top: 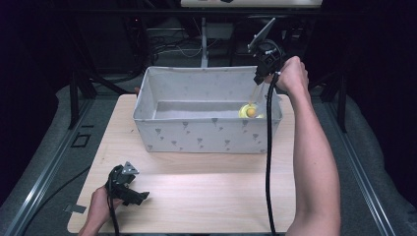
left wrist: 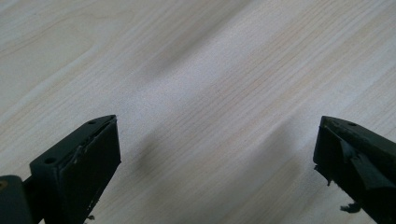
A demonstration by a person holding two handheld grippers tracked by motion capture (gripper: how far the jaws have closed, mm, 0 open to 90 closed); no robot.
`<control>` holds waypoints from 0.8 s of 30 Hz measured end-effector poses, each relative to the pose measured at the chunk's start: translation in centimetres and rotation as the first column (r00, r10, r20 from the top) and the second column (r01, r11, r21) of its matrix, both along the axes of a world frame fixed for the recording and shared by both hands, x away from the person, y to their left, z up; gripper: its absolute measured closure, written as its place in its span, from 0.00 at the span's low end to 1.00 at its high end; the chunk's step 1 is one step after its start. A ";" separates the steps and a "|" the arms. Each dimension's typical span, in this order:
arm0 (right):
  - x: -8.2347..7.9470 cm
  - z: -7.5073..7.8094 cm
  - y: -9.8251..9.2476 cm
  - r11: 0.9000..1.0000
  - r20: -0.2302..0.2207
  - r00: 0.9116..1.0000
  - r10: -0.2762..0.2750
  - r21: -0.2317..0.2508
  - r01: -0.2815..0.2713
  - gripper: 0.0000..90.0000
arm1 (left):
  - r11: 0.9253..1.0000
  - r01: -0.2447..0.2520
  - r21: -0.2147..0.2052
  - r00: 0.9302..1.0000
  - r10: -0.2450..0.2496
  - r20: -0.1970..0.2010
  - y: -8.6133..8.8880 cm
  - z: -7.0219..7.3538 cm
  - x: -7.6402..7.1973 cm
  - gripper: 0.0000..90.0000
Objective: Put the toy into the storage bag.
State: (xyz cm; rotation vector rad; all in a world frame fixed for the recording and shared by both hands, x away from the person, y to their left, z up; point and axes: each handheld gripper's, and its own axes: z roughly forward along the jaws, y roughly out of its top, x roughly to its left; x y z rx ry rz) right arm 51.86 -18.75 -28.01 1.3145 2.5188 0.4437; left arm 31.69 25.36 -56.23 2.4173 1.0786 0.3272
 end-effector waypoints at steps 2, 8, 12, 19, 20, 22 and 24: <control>0.1 -0.7 -0.1 1.000 -0.003 1.000 0.000 -0.002 0.000 0.98 | 1.000 -0.003 0.001 1.000 0.003 0.006 0.0 0.0 0.0 0.01; 0.3 -2.4 -0.6 1.000 -0.016 1.000 -0.006 0.000 0.006 0.98 | 1.000 -0.004 0.003 1.000 0.004 0.007 -0.1 0.0 0.0 0.01; 0.4 -3.5 -0.9 1.000 -0.031 0.999 -0.012 0.003 0.012 0.98 | 1.000 -0.001 0.002 1.000 0.001 0.002 0.0 0.0 0.0 0.01; 0.1 -5.3 -1.7 1.000 -0.064 0.998 -0.025 0.010 0.026 0.98 | 1.000 -0.004 0.003 1.000 0.004 0.007 -0.1 0.0 0.0 0.01; 0.1 -5.5 -1.8 1.000 -0.070 0.997 -0.025 -0.002 0.025 0.98 | 1.000 -0.004 0.003 1.000 0.004 0.007 -0.1 0.0 0.0 0.01; 0.0 -6.0 -2.1 1.000 -0.078 0.997 -0.030 -0.002 0.030 0.98 | 1.000 -0.004 0.005 1.000 0.004 0.007 -0.1 0.0 0.0 0.01; -0.1 -6.3 -2.4 0.999 -0.089 0.995 -0.040 -0.009 0.040 0.98 | 1.000 -0.003 0.005 1.000 0.003 0.007 -0.1 0.0 0.0 0.01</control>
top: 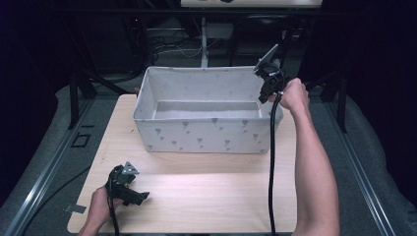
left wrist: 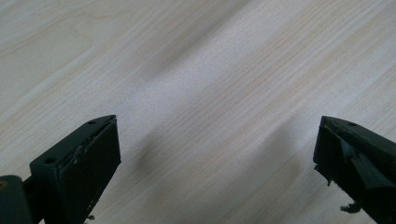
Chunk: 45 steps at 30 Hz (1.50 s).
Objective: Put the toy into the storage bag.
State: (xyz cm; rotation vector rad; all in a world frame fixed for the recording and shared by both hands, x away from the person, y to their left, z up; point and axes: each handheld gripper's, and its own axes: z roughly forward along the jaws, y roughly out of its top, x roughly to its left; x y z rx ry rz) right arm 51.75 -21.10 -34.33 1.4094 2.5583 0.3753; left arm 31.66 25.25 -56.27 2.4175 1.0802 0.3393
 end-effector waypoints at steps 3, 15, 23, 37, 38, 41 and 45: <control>-0.1 -0.6 -0.4 1.000 -0.005 1.000 0.000 -0.001 0.000 0.98 | 1.000 0.001 0.000 1.000 -0.001 0.000 0.0 0.0 0.0 0.01; -0.1 -1.8 -0.8 0.999 -0.028 0.999 -0.031 -0.019 0.030 0.97 | 1.000 0.001 0.001 1.000 -0.001 0.001 0.0 0.0 0.0 0.01; -0.4 -0.7 -1.3 0.999 -0.020 0.999 -0.051 0.012 0.051 0.89 | 1.000 0.001 -0.002 1.000 -0.001 0.000 -0.1 0.0 0.0 0.01; -3.0 3.4 -1.4 0.996 0.014 0.999 -0.047 0.077 0.046 0.39 | 1.000 0.002 0.002 1.000 -0.002 -0.001 -0.1 0.0 0.0 0.01; -3.4 3.8 -1.3 0.996 0.016 0.999 -0.040 0.082 0.039 0.36 | 1.000 0.002 0.002 1.000 -0.002 0.000 -0.1 0.0 0.0 0.01; -4.4 4.7 -1.0 0.996 0.027 0.999 -0.021 0.082 0.018 0.30 | 1.000 0.001 0.002 1.000 -0.001 0.001 -0.1 0.0 0.0 0.01; -6.3 5.8 -0.3 0.997 0.045 0.999 0.027 0.074 -0.031 0.21 | 1.000 0.002 0.002 1.000 -0.002 -0.002 -0.1 0.0 0.0 0.01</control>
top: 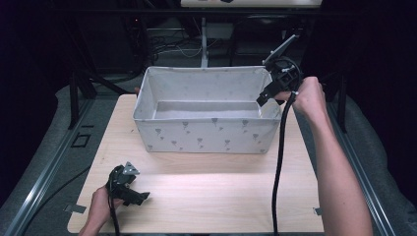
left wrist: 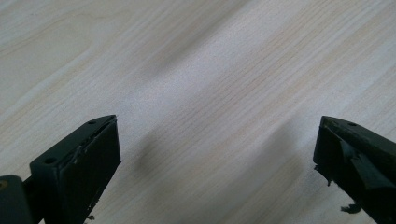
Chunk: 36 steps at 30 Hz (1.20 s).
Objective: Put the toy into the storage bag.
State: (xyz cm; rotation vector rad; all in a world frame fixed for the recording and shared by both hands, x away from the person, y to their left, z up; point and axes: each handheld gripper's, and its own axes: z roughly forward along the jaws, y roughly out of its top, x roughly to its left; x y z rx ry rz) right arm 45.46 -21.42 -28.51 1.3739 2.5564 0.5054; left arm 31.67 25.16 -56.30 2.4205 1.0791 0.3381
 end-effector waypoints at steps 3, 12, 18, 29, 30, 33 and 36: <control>-1.4 0.6 0.4 1.000 0.025 0.999 0.024 -0.004 -0.024 0.17 | 1.000 0.000 0.000 1.000 0.000 -0.001 0.0 0.0 0.0 0.01; -6.1 0.2 1.8 0.994 0.065 0.992 0.107 -0.008 -0.106 0.07 | 1.000 -0.007 0.005 1.000 0.007 0.006 0.0 -0.1 0.0 0.01; -8.4 -1.9 2.2 0.989 0.050 0.988 0.146 -0.022 -0.145 0.04 | 1.000 -0.005 0.005 1.000 0.005 0.006 0.0 -0.1 0.0 0.01; -10.8 -7.0 2.1 0.986 0.028 0.986 0.165 -0.013 -0.164 0.03 | 1.000 -0.006 0.005 1.000 0.006 0.007 0.0 -0.1 0.0 0.01; -11.0 -7.5 2.1 0.987 0.022 0.986 0.163 -0.008 -0.162 0.03 | 1.000 -0.007 0.008 1.000 0.007 0.008 -0.1 -0.1 0.0 0.01; -11.6 -9.2 2.0 0.987 0.011 0.987 0.158 -0.006 -0.158 0.03 | 1.000 -0.006 0.009 1.000 0.006 0.008 -0.1 -0.1 -0.1 0.01; -12.1 -10.9 1.9 0.989 -0.007 0.989 0.151 0.000 -0.151 0.03 | 1.000 -0.005 0.007 1.000 0.005 0.006 -0.1 -0.1 0.0 0.01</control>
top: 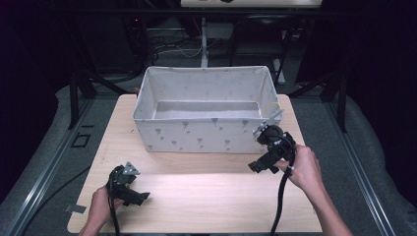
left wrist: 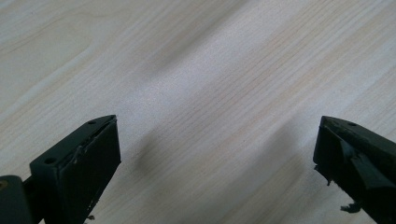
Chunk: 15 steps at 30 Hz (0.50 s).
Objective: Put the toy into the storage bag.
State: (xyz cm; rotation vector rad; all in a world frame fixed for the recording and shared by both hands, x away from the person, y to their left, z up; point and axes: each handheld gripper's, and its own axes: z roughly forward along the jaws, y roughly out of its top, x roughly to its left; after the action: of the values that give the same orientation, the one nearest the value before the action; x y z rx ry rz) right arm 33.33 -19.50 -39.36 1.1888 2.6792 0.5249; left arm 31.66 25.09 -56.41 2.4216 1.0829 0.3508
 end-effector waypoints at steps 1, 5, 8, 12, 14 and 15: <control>-0.2 -0.8 0.0 1.000 -0.013 1.000 0.000 -0.005 0.000 0.03 | 1.000 -0.001 0.002 1.000 0.001 -0.003 0.0 0.0 0.0 0.01; -0.8 -3.1 -0.1 1.000 -0.042 0.999 0.001 -0.003 -0.001 0.03 | 1.000 0.000 0.003 1.000 0.000 -0.003 -0.1 0.0 0.0 0.01; -1.2 -4.8 -0.3 1.000 -0.060 0.998 -0.014 0.002 0.015 0.03 | 1.000 -0.002 0.002 1.000 0.002 -0.004 0.0 -0.1 0.0 0.01; -1.8 -6.6 -0.6 1.000 -0.063 0.998 -0.027 0.013 0.028 0.03 | 1.000 -0.002 0.002 1.000 0.002 -0.006 -0.1 -0.1 0.0 0.01; -2.2 -7.2 -0.9 0.999 -0.040 0.999 -0.037 0.032 0.038 0.03 | 1.000 -0.002 0.001 1.000 0.002 -0.005 -0.1 -0.1 0.1 0.01; -2.4 -7.6 -0.9 0.998 -0.039 0.998 -0.042 0.041 0.044 0.03 | 1.000 -0.002 0.000 1.000 0.002 -0.004 -0.1 -0.1 0.1 0.01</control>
State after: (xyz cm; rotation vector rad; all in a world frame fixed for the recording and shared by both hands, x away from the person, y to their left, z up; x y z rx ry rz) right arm 30.97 -20.40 -46.98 1.2773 2.6805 0.5593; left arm 31.72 24.97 -56.54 2.4229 1.0868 0.3465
